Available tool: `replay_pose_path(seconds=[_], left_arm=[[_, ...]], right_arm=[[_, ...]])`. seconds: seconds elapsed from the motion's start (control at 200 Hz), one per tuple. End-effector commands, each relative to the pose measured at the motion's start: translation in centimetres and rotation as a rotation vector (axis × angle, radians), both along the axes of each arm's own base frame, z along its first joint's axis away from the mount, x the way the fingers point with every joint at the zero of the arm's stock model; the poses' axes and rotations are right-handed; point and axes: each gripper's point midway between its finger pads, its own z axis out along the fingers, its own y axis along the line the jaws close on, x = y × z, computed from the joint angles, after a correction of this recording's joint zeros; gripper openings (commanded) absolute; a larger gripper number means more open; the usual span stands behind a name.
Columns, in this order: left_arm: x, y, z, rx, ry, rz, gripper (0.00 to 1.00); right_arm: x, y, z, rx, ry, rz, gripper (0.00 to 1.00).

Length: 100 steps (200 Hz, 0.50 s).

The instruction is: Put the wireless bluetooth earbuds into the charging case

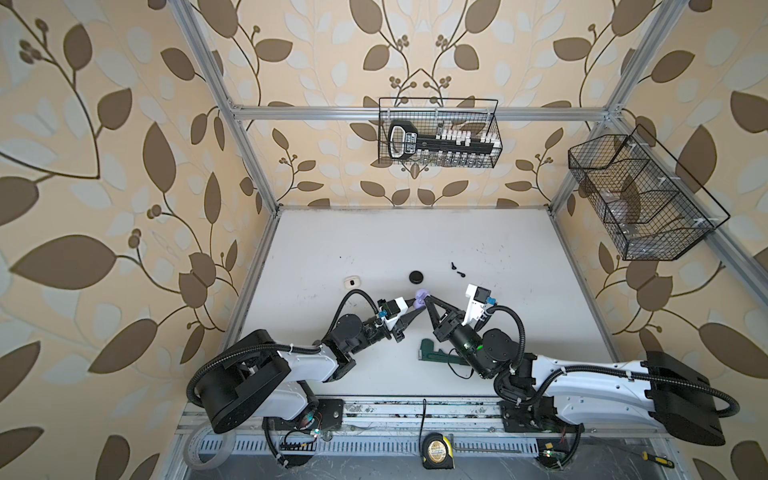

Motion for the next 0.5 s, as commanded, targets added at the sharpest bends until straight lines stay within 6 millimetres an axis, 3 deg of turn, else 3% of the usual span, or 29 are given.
replay_pose_path(seconds=[0.0, 0.495], left_arm=[[-0.6, 0.5, 2.4, -0.060, -0.078, 0.007, 0.00], [-0.8, 0.8, 2.6, -0.064, -0.086, 0.012, 0.00]], right_arm=[[-0.5, 0.5, -0.2, 0.016, 0.007, 0.028, 0.14], [-0.7, -0.6, -1.0, -0.014, 0.013, -0.019, 0.13]])
